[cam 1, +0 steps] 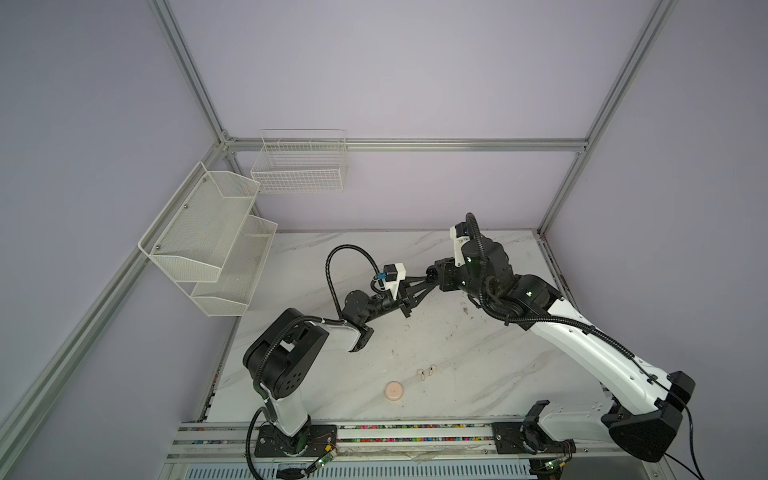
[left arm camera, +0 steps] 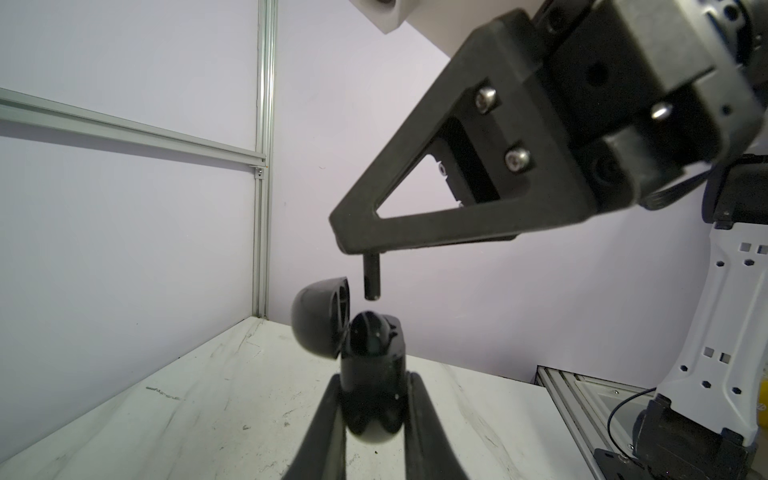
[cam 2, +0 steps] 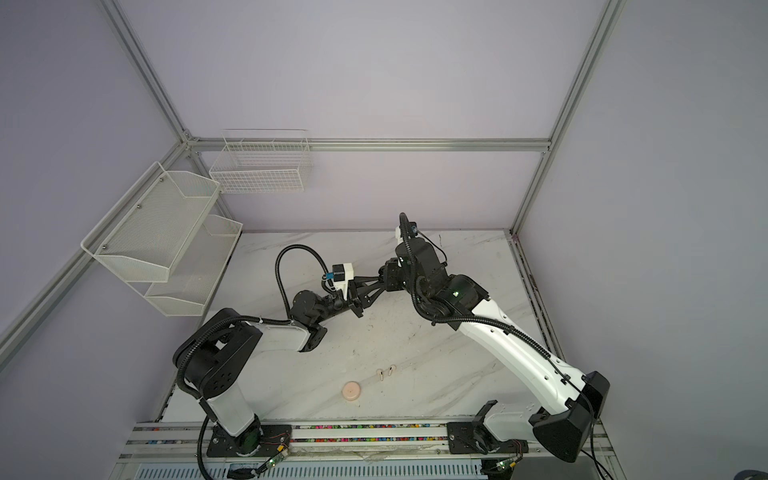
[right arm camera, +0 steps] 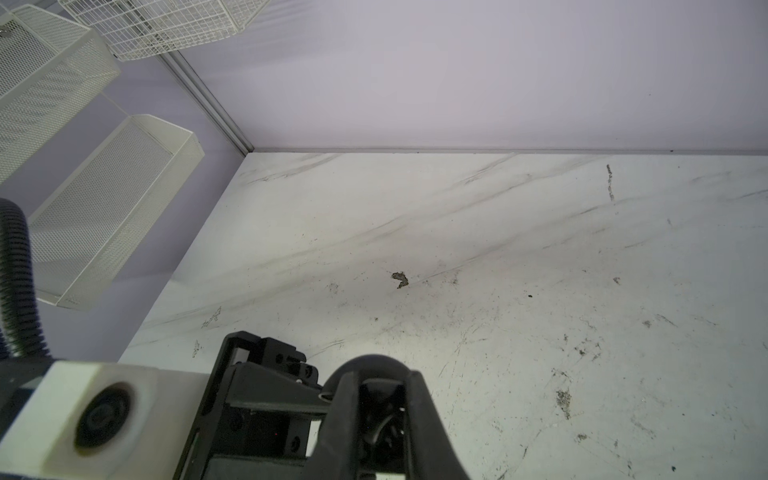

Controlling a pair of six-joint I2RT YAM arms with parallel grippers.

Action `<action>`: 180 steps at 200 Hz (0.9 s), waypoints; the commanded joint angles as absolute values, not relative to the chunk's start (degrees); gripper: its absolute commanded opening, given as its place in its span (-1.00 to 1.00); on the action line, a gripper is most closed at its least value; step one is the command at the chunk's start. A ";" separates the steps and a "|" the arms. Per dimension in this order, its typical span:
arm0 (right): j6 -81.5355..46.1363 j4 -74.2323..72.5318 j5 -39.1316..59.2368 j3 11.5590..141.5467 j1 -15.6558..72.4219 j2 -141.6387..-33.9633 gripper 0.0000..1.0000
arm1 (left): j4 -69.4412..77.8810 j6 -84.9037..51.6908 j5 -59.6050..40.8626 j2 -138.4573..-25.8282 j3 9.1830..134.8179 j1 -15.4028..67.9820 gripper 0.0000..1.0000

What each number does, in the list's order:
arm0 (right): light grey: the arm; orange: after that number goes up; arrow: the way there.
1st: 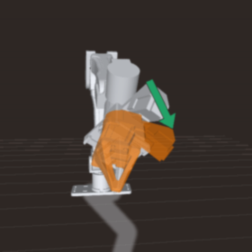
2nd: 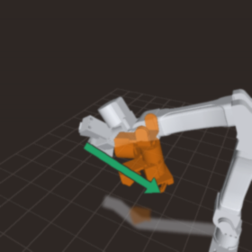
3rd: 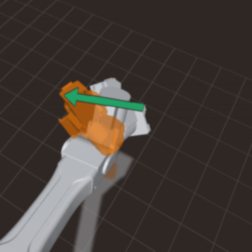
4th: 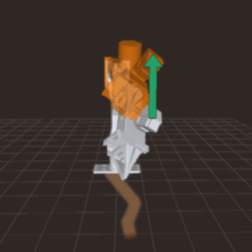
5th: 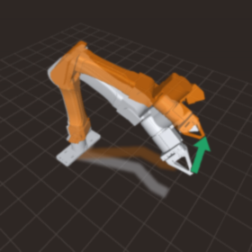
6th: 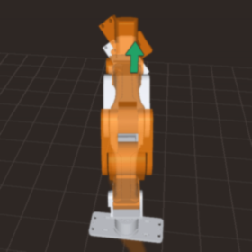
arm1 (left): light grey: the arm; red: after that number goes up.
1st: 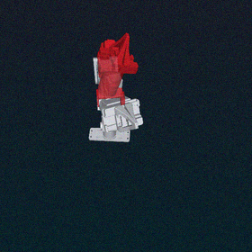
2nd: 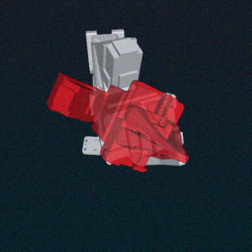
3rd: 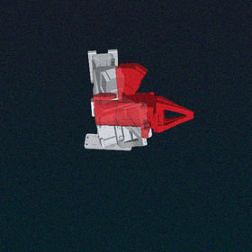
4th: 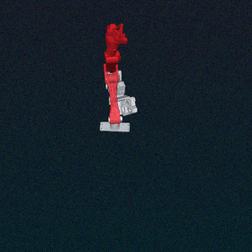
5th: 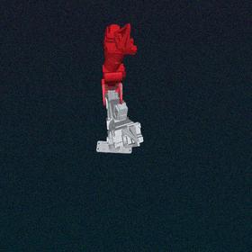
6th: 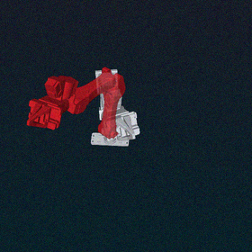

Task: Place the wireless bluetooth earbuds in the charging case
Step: 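Lower the black earbud into the open case held by the left gripper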

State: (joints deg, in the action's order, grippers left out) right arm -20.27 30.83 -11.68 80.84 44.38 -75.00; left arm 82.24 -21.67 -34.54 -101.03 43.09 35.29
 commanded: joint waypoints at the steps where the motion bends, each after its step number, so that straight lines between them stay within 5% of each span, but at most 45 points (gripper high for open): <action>1: -20.75 30.52 -13.01 79.70 44.57 -73.51 -0.70 | 86.06 -21.05 -35.32 -100.06 46.94 35.42 -1.00; 180: -22.85 31.03 -12.48 77.71 44.60 -72.52 -0.70 | 86.05 -21.10 -35.31 -99.50 46.70 35.42 -1.00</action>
State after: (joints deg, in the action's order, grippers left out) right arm -21.82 30.68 -12.43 78.48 44.38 -74.00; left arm 82.21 -21.69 -34.87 -101.03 43.09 35.29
